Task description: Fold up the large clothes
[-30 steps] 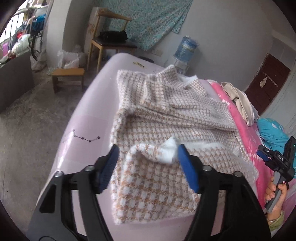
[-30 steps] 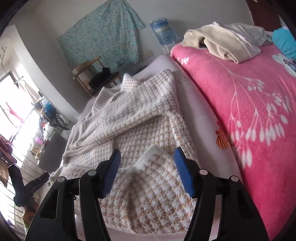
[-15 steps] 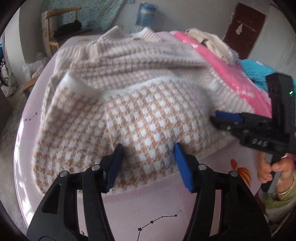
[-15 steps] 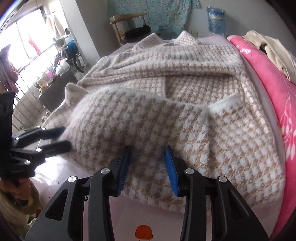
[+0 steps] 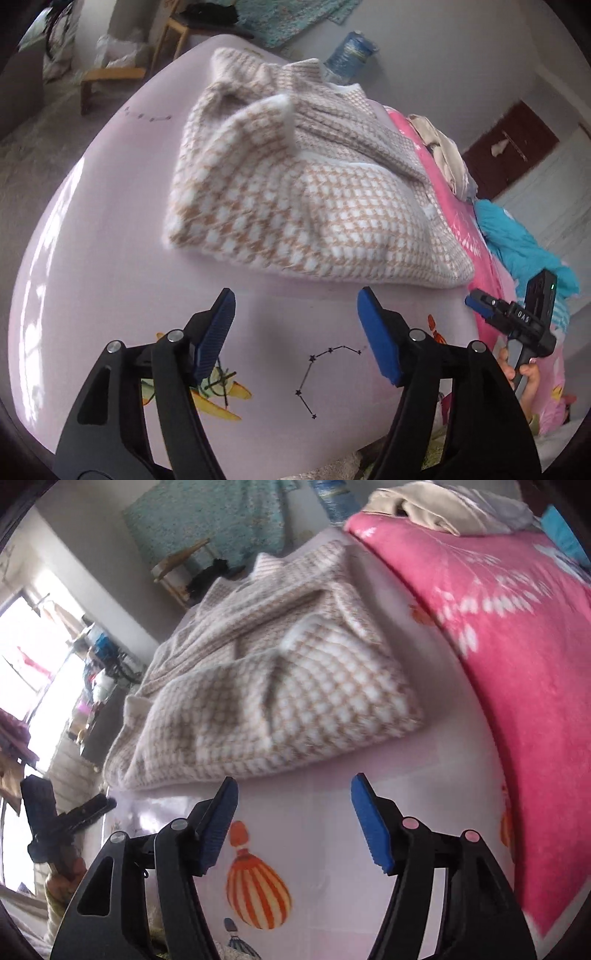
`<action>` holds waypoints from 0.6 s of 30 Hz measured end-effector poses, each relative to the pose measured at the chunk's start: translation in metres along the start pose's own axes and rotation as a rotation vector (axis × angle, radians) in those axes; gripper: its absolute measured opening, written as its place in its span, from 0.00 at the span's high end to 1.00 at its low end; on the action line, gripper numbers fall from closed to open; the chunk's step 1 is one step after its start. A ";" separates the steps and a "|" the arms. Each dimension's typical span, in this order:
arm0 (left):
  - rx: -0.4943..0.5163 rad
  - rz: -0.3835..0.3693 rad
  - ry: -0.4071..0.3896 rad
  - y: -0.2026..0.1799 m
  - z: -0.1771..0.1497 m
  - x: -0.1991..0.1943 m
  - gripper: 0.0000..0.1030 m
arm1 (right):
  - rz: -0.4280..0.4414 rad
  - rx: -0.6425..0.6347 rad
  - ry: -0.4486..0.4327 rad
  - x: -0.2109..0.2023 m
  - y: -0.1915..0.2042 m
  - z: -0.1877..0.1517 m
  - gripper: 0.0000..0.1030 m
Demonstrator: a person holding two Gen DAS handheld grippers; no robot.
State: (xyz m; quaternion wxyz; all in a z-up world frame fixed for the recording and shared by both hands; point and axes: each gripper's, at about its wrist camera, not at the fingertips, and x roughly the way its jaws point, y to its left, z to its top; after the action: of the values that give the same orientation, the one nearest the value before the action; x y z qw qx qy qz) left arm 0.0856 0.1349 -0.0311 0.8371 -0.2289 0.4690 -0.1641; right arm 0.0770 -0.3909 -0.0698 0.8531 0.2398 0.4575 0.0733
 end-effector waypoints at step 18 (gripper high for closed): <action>0.089 0.323 -0.241 -0.030 0.030 0.028 0.86 | -0.244 0.054 -0.254 0.042 0.027 0.031 0.83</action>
State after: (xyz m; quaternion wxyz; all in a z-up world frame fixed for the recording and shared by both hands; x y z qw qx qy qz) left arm 0.1239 0.1028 -0.0210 0.9119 -0.1314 0.3884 -0.0200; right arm 0.1286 -0.3634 -0.0743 0.8999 0.2125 0.3734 -0.0742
